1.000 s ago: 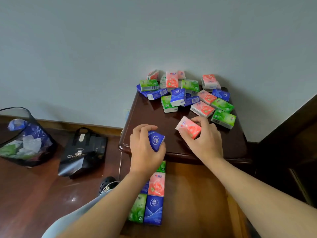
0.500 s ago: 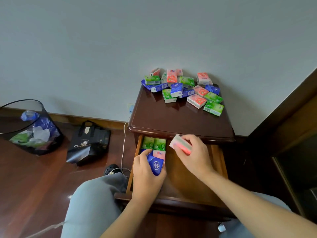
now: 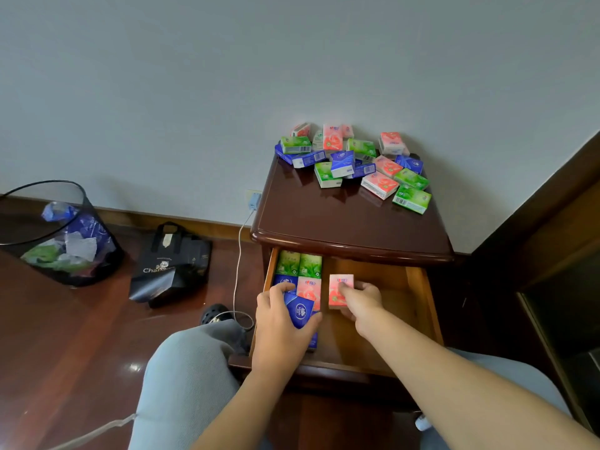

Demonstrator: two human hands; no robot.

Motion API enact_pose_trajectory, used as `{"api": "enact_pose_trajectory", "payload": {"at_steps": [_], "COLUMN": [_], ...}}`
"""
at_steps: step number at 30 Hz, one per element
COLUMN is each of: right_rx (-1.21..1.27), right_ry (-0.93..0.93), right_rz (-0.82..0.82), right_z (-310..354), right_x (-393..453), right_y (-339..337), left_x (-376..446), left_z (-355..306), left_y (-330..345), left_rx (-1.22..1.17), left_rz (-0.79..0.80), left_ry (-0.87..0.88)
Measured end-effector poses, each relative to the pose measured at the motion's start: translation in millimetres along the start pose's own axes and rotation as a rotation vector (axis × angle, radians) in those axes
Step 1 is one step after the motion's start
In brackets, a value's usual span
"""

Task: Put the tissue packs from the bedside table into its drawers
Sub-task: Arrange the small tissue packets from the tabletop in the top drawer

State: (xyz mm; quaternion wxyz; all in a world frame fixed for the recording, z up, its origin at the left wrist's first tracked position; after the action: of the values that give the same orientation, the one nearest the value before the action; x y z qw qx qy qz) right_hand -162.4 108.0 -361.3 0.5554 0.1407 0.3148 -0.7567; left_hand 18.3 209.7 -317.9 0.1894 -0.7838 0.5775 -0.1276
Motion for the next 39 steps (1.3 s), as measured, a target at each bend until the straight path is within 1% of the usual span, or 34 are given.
{"api": "enact_pose_trajectory", "payload": {"at_steps": [3,6,10,18,20,23,25,26,28,30,32,33,35,37,39], "right_rx": [-0.024,-0.066,-0.207,-0.259,-0.255,-0.259,-0.223,-0.175,-0.056,0.03,0.069,0.078,0.126,0.211,0.258], "right_ry": [-0.013,-0.052,-0.099,-0.081,-0.08,-0.108,-0.148,-0.159,-0.139,-0.087,-0.043,-0.041,-0.046,-0.037,-0.022], "right_rz": [-0.049,-0.134,-0.191,-0.159,-0.16,-0.175,-0.108,-0.035,0.187,0.414,0.552,0.584,0.583,0.529,0.428], "right_z": [0.0,2.3,4.8,6.0,8.0,12.8,15.2,17.1,21.3,22.9,18.9,16.0,10.0,5.0,0.4], "right_x": [6.9,10.3,13.1,9.7,5.8,-6.3,-16.8,-24.2,-42.2,-58.1,-66.2,-67.1,-63.2,-54.3,-41.7], "right_y": [10.6,15.8,19.6,14.7,10.1,-0.7,-5.9,-6.8,-5.5,-5.2,-8.8,-11.9,-20.4,-31.7,-44.0], "left_x": [-0.2,-0.8,-3.2,-5.2,-4.8,-1.0,2.7,4.6,6.8,8.3,9.8,10.4,10.7,10.4,9.6], "left_z": [2.6,2.7,-2.2,-4.7,-5.5,-7.9,-8.8,-9.4,-12.2,-17.3,-23.1,-26.2,-31.1,-33.4,-32.7], "left_y": [0.5,-1.1,-4.3,-7.1,-7.6,-10.8,-11.2,-8.8,0.5,13.8,26.9,32.9,44.4,53.1,54.8], "left_rx": [-0.019,-0.053,-0.115,-0.241,-0.289,-0.426,-0.537,-0.586,-0.65,-0.695,-0.695,-0.678,-0.631,-0.544,-0.398], "left_rz": [-0.01,-0.024,-0.044,-0.051,-0.056,-0.082,-0.121,-0.134,-0.131,-0.117,-0.103,-0.088,-0.027,0.052,0.114], "left_ry": [0.015,0.007,0.033,-0.025,-0.06,-0.155,-0.245,-0.293,-0.379,-0.417,-0.417,-0.414,-0.412,-0.378,-0.329]}}
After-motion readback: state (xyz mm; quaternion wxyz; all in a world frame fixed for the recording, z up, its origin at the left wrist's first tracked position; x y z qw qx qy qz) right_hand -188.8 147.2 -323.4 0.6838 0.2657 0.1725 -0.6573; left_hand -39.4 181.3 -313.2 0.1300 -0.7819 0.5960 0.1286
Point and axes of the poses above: each hand's wrist, its own x-axis towards the middle knuckle, its own y-axis out of the palm, z = x × y, the point moved 4 cm from there along x, towards the middle knuckle, and after that the axes turned 4 degrees about -x, right-handed, at the moved point
